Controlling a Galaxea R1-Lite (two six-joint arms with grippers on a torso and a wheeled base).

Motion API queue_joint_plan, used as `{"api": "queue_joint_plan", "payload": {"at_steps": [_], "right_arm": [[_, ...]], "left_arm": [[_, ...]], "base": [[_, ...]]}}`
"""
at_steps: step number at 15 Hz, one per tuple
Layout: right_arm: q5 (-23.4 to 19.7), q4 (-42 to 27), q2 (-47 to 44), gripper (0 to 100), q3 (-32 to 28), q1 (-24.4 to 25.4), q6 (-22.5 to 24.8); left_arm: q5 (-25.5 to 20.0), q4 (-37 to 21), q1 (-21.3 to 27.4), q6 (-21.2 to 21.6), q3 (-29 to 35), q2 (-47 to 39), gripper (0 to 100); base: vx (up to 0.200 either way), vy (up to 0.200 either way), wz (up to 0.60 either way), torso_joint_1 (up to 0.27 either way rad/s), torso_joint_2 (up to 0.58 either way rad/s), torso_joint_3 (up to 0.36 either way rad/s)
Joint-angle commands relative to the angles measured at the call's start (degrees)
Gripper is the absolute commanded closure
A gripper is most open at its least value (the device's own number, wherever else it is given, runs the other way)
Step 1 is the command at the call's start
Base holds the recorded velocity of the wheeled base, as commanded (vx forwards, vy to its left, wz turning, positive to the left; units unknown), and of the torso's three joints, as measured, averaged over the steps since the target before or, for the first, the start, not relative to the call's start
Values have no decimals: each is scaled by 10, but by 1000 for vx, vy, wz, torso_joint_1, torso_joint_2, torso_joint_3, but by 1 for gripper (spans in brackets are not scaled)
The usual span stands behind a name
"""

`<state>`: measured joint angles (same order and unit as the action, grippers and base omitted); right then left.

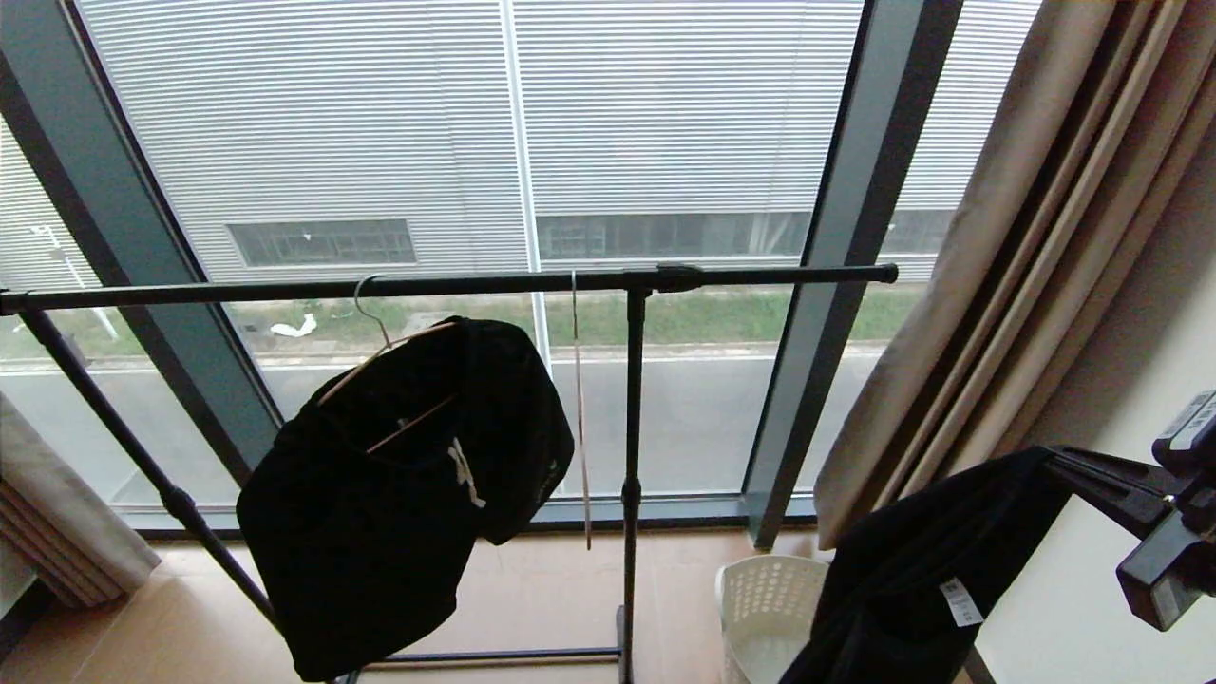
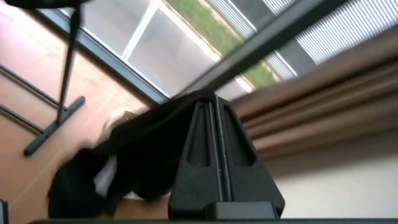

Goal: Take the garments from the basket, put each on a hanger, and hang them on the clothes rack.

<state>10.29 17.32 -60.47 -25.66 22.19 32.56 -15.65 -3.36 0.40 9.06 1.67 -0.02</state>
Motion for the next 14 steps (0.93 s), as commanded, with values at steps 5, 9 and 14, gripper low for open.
{"api": "queue_joint_plan", "payload": {"at_steps": [5,9,14], "right_arm": [[0,0,3,100,0,0,0],[0,0,3,100,0,0,0],[0,0,3,100,1,0,0]], "left_arm": [[0,0,0,0,0,0,0],[0,0,0,1,-1,-1,0],[0,0,0,0,0,0,0]], "base": [[-80,120,0,-5,2,5],[0,200,0,10,4,-1],[-80,80,0,5,4,6]]}}
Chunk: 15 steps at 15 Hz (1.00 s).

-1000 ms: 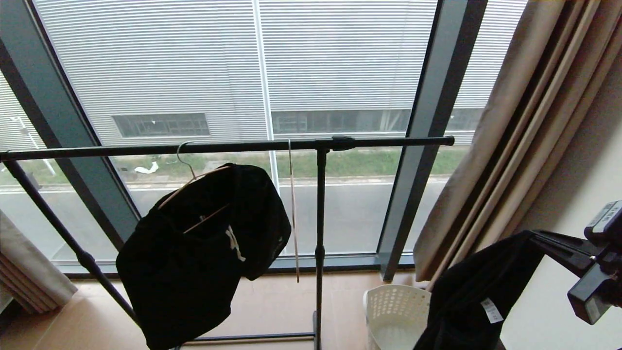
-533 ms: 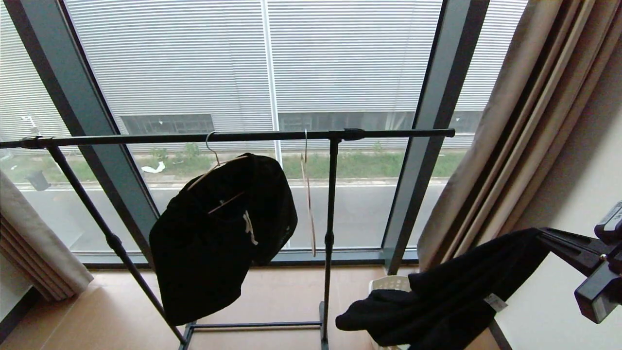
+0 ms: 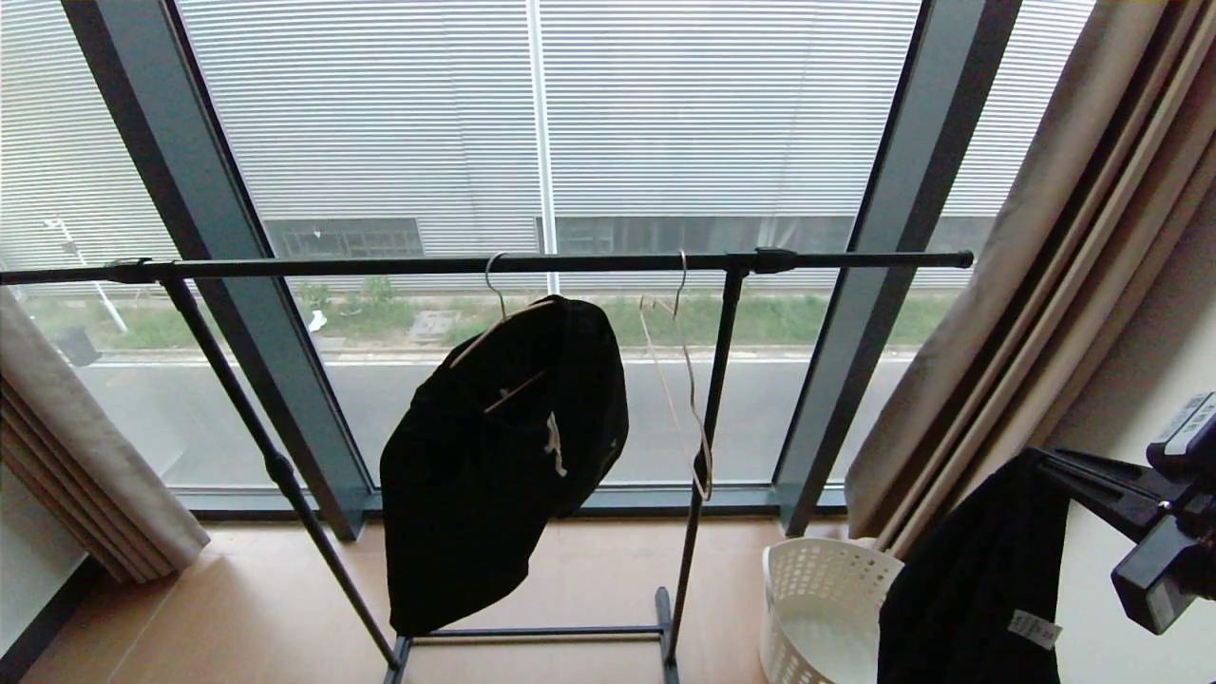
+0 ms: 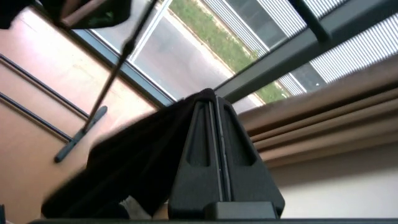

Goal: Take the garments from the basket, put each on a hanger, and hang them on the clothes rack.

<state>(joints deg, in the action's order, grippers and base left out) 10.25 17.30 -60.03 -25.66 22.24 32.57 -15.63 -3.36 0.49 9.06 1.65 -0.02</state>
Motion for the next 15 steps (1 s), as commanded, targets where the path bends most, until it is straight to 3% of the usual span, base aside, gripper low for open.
{"api": "queue_joint_plan", "payload": {"at_steps": [1,6,15], "right_arm": [[0,0,-1,100,1,0,0],[0,0,-1,100,1,0,0],[5,0,-11,100,-3,0,0]], "left_arm": [[0,0,0,0,0,0,0],[0,-1,0,1,0,0,0],[0,-1,0,2,0,-9,0]], "base": [[-200,0,0,12,2,2],[-200,0,0,6,5,5],[0,0,0,0,0,0]]}}
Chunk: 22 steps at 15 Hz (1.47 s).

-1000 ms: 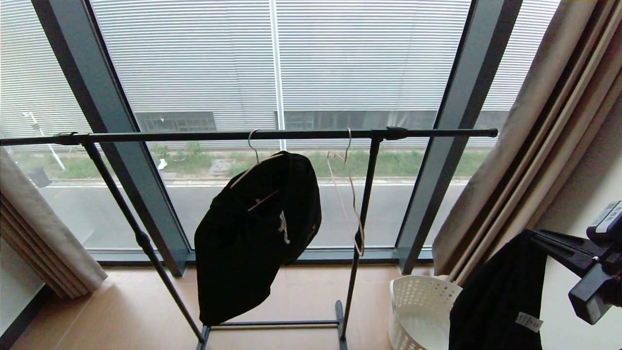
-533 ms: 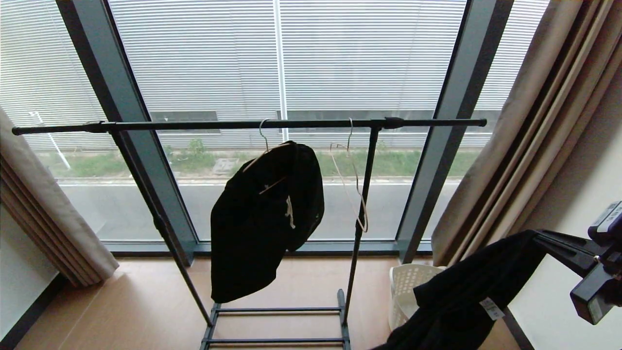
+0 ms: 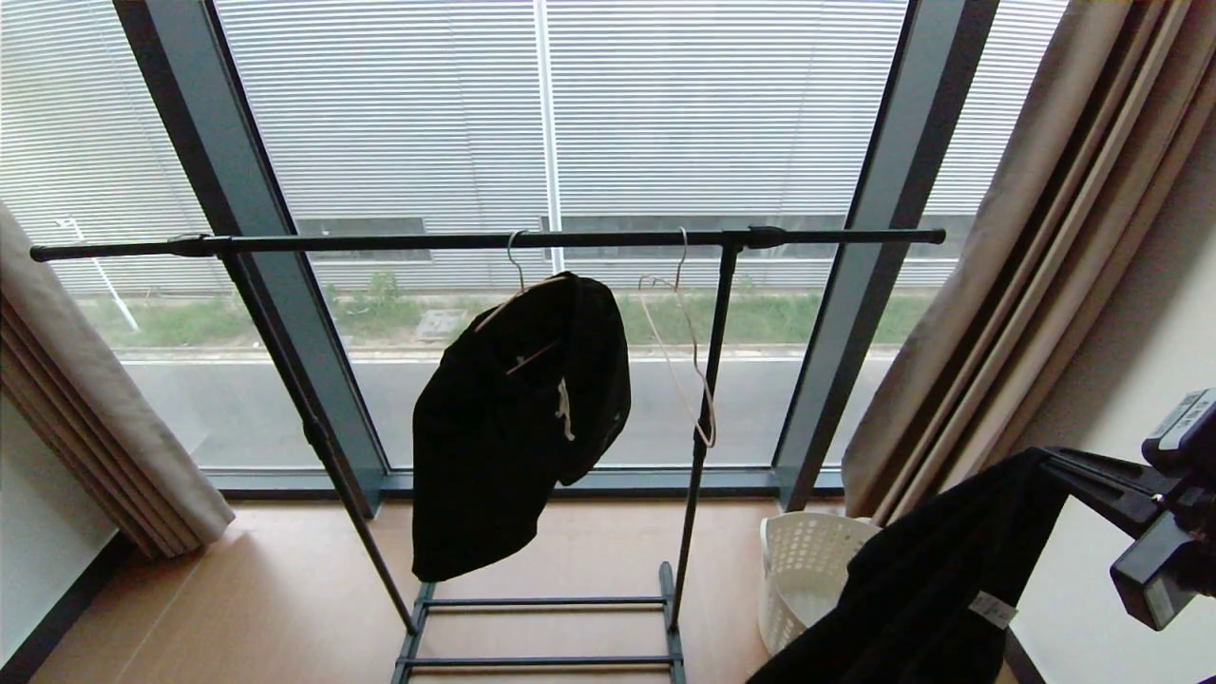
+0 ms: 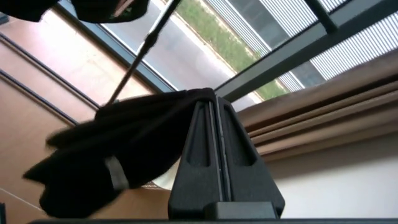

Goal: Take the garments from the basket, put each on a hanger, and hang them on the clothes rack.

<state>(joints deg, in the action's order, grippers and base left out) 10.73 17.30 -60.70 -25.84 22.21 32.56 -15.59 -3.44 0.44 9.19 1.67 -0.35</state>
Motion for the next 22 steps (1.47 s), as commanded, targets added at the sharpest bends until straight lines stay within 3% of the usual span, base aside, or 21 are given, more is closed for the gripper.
{"api": "queue_joint_plan", "payload": {"at_steps": [1,3,4,5,9,12,15,17,20,22], "right_arm": [[1,0,-13,100,-6,-2,-1],[1,-2,-21,100,-17,-2,-44],[0,-5,-42,100,-35,-1,-101],[0,-5,-54,100,-44,0,-126],[-4,1,-78,100,-55,13,-162],[1,1,-106,100,-76,39,-194],[13,-4,-135,100,-121,78,-251],[61,-7,-195,100,-167,126,-264],[141,-7,-272,100,-228,179,-264],[142,-6,-309,100,-257,188,-266]], "left_arm": [[21,-5,-24,-1,2,-29,0],[27,-7,-40,-1,6,-89,0],[25,-8,-54,-3,33,-133,0],[23,-7,-57,-7,56,-175,0],[20,-7,-21,-30,145,-341,0],[37,-3,62,-60,206,-488,0],[95,37,172,-88,258,-625,0],[109,82,256,-132,295,-710,0],[108,95,306,-134,322,-782,0],[108,135,323,-150,327,-827,0]], "base": [[0,0,0,0,0,0],[0,0,0,0,0,0],[0,0,0,0,0,0],[0,0,0,0,0,0],[0,0,0,0,0,0],[0,0,0,0,0,0],[0,0,0,0,0,0],[0,0,0,0,0,0],[0,0,0,0,0,0],[0,0,0,0,0,0]]}}
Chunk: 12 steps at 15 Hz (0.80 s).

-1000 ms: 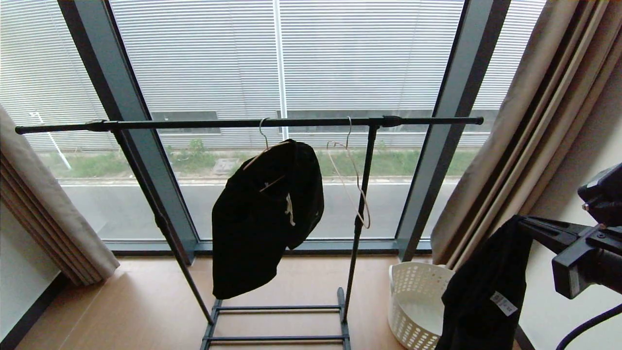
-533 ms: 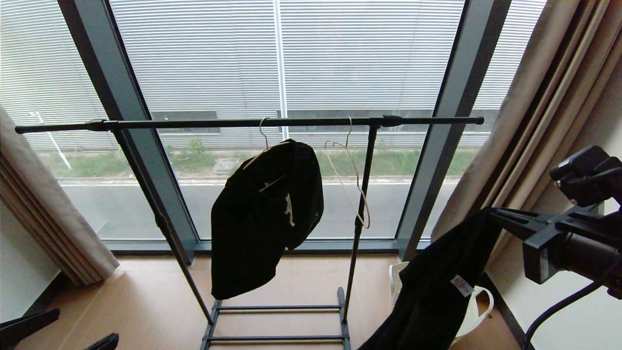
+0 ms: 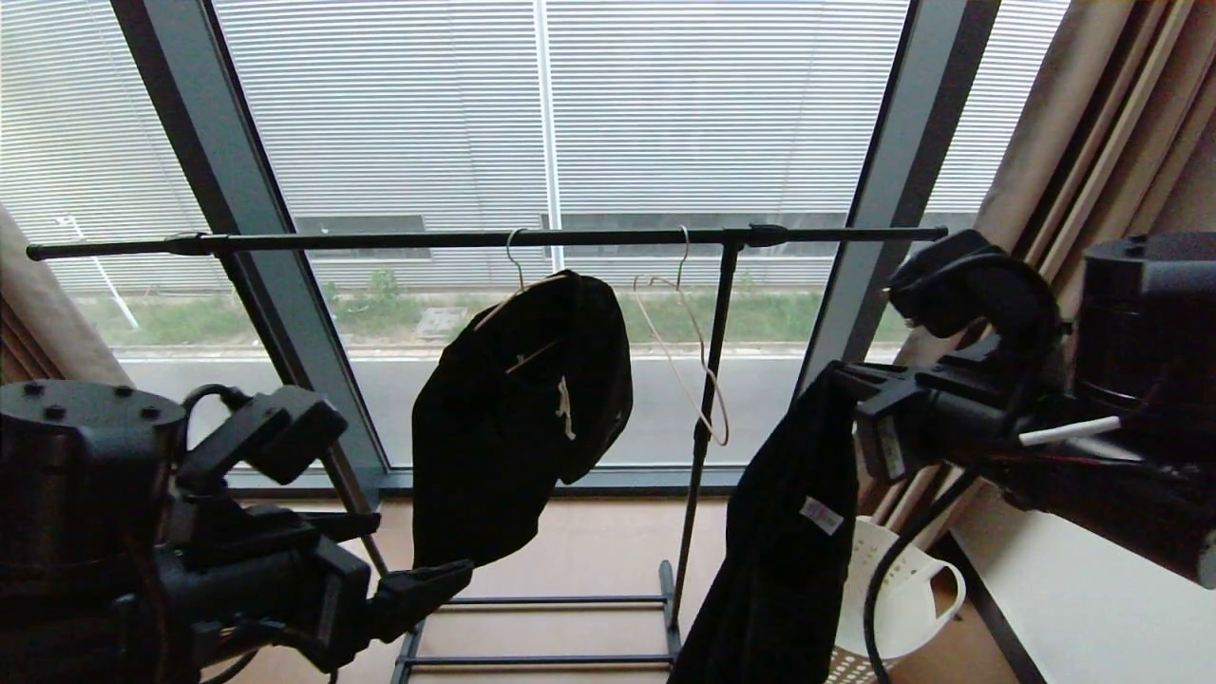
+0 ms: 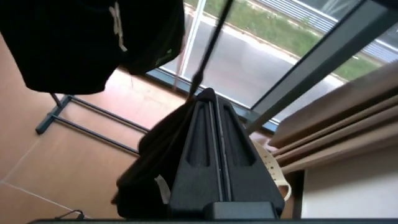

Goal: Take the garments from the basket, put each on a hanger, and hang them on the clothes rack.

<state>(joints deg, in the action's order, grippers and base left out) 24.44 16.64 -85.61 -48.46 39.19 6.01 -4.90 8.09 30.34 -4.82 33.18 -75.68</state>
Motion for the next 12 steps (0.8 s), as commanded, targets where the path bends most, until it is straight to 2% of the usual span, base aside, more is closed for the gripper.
{"api": "queue_joint_plan", "payload": {"at_steps": [1,5,9,12], "right_arm": [[5,1,-67,100,-43,21,-2],[6,0,-78,100,-73,26,-10],[7,0,-94,100,-82,48,-36],[7,0,-93,100,-88,66,-41]], "left_arm": [[2,49,26,-12,12,-98,0],[3,130,64,-30,32,-191,0],[4,170,112,-52,79,-270,0],[16,182,122,-55,119,-323,0]], "base": [[0,0,0,0,0,0],[0,0,0,0,0,0],[0,0,0,0,0,0],[0,0,0,0,0,0]]}}
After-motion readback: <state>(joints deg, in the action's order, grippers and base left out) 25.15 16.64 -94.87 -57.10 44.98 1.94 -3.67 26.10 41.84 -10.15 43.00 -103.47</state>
